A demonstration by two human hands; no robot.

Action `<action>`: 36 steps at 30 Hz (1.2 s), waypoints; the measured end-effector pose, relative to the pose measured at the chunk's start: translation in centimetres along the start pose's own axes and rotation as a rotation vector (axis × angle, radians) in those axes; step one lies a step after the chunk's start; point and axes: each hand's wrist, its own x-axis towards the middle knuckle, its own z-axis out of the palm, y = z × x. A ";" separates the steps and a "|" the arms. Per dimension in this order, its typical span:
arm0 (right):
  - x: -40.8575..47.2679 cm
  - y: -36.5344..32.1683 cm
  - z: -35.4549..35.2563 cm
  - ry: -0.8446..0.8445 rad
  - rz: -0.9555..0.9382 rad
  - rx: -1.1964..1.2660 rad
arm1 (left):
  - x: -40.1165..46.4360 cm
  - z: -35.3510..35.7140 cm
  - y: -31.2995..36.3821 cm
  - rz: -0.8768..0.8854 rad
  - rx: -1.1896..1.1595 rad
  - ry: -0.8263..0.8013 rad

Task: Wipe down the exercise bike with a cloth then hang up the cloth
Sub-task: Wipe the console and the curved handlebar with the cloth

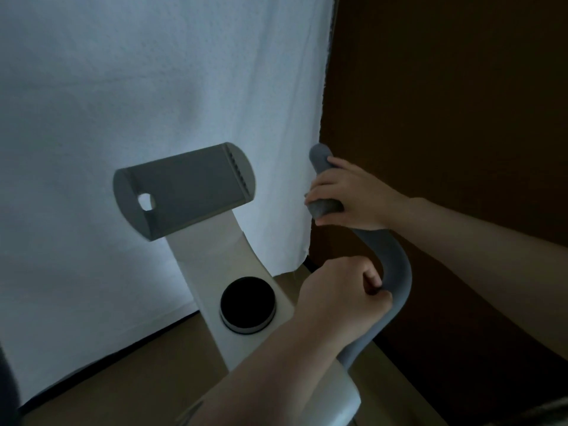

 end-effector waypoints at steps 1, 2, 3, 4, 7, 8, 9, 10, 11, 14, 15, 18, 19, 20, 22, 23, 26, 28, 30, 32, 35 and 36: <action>0.1 -0.1 -0.2 -0.018 0.001 0.020 | 0.0 0.0 0.0 0.007 0.004 0.004; 0.5 -0.1 -0.5 -0.007 0.004 0.044 | 0.0 0.0 0.0 0.009 0.011 0.006; 1.0 0.0 -0.7 0.039 0.017 0.070 | 0.1 0.0 0.0 0.008 0.016 0.008; 1.7 0.1 -1.0 0.113 0.053 0.102 | 0.2 0.1 0.0 0.005 0.017 0.010; 3.7 0.5 -0.6 0.331 0.263 0.266 | 0.4 0.1 0.1 -0.005 0.013 0.019; 4.2 0.4 -0.3 0.361 0.330 0.328 | 0.4 0.1 0.1 -0.006 0.011 0.020; 4.5 0.1 0.1 0.376 0.386 0.380 | 0.3 0.1 0.1 -0.004 0.009 0.019; 4.5 -0.2 0.4 0.391 0.435 0.420 | 0.3 0.1 0.1 -0.002 0.007 0.015; 4.4 -0.6 0.6 0.416 0.475 0.458 | 0.3 0.1 0.1 -0.002 0.007 0.011; 3.2 -2.3 0.9 0.560 0.590 0.612 | 0.3 0.2 0.1 -0.015 0.000 0.027; 2.5 -2.9 1.1 0.598 0.637 0.653 | 0.3 0.3 0.1 -0.018 -0.003 0.033; 0.0 -3.7 1.6 0.578 0.804 0.646 | 0.3 0.4 0.2 0.001 0.017 0.039; -0.6 -3.6 1.2 0.521 0.859 0.637 | 0.3 0.3 0.3 0.008 0.029 0.043; -0.7 -3.1 0.5 0.461 0.918 0.645 | 0.3 0.2 0.3 0.014 0.040 0.051; 0.5 -1.8 -1.1 0.427 1.024 0.670 | 0.5 0.2 0.4 0.026 0.052 0.060; 1.5 -1.2 -1.8 0.465 1.037 0.673 | 0.5 0.2 0.4 0.025 0.052 0.054; 4.3 -1.2 -1.7 0.471 0.918 0.694 | 0.4 0.2 0.2 0.011 0.040 0.031; 4.5 -1.7 -0.6 0.457 0.890 0.687 | 0.4 0.4 0.1 0.006 0.052 0.018; 3.5 -2.1 -0.3 0.472 0.878 0.673 | 0.5 0.4 0.0 0.001 0.069 0.016; 1.7 -2.3 -0.1 0.435 0.889 0.675 | 0.6 0.5 0.0 0.002 0.075 0.011; -1.4 -2.9 0.7 0.370 0.947 0.675 | 0.6 0.6 -0.1 0.000 0.090 0.029; -2.3 -3.3 0.8 0.357 0.964 0.679 | 0.6 0.6 -0.1 -0.001 0.099 0.035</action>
